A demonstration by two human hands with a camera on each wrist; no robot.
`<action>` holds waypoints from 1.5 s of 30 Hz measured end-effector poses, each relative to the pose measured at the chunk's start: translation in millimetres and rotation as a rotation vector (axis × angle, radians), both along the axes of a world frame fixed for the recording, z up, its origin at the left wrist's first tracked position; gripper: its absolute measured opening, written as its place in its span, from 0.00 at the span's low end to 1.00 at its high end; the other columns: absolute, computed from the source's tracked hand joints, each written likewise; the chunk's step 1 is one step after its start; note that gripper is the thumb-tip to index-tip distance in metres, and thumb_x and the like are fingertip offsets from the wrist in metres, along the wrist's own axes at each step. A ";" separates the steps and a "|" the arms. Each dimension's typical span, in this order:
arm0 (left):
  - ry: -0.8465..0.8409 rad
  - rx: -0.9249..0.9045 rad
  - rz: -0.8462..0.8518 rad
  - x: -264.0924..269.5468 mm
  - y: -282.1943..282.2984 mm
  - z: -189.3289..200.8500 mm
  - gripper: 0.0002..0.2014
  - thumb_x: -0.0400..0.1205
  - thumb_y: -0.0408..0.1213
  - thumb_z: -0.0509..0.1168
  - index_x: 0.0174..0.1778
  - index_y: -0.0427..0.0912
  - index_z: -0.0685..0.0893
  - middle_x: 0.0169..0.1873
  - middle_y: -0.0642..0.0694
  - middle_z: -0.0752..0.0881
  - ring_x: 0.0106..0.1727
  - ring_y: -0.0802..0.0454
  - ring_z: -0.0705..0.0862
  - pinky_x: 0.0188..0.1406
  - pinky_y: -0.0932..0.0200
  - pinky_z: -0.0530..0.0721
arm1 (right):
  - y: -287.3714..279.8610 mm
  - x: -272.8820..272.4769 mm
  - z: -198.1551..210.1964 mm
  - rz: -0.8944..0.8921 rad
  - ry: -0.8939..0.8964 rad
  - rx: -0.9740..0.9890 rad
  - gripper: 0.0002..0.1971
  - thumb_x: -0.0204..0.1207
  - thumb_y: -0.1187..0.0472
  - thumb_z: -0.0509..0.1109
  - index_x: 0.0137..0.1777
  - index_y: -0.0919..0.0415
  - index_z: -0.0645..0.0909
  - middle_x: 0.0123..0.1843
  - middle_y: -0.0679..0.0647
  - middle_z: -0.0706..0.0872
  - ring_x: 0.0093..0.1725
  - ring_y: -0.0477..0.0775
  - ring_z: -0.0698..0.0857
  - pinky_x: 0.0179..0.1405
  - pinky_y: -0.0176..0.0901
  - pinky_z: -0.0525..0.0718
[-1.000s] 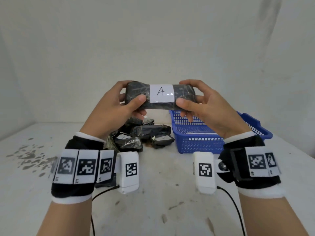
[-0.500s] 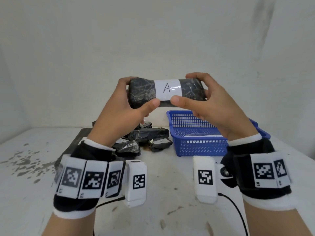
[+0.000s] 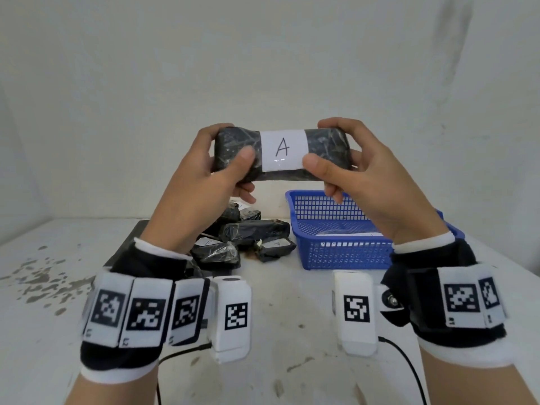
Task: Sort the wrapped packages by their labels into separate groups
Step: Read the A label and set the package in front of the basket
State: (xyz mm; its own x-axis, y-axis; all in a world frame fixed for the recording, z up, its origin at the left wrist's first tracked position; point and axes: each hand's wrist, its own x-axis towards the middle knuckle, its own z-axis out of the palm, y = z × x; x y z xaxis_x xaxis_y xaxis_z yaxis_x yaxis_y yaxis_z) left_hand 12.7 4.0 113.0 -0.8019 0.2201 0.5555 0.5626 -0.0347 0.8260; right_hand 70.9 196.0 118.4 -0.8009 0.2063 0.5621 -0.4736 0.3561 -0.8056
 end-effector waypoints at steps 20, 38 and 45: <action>-0.042 0.115 -0.103 0.1 -0.7 2.4 0.08 0.89 0.38 0.56 0.60 0.45 0.78 0.36 0.45 0.87 0.30 0.46 0.87 0.36 0.51 0.91 | 10.9 3.4 3.4 0.102 -0.015 -0.099 0.04 0.83 0.54 0.68 0.54 0.48 0.84 0.44 0.53 0.88 0.30 0.58 0.83 0.28 0.46 0.82; 0.075 -0.149 0.053 5.6 2.2 0.2 0.26 0.73 0.50 0.75 0.62 0.47 0.74 0.40 0.55 0.86 0.26 0.57 0.86 0.25 0.72 0.75 | 1.2 7.2 4.1 0.061 0.001 0.005 0.32 0.58 0.49 0.81 0.65 0.46 0.79 0.44 0.46 0.90 0.32 0.42 0.85 0.32 0.33 0.81; 0.084 -0.127 0.060 8.6 5.3 0.6 0.28 0.74 0.49 0.75 0.64 0.45 0.71 0.48 0.51 0.85 0.28 0.59 0.84 0.25 0.70 0.80 | -2.4 5.2 0.9 0.018 0.036 0.058 0.36 0.54 0.49 0.85 0.64 0.44 0.76 0.58 0.48 0.89 0.54 0.46 0.91 0.46 0.35 0.89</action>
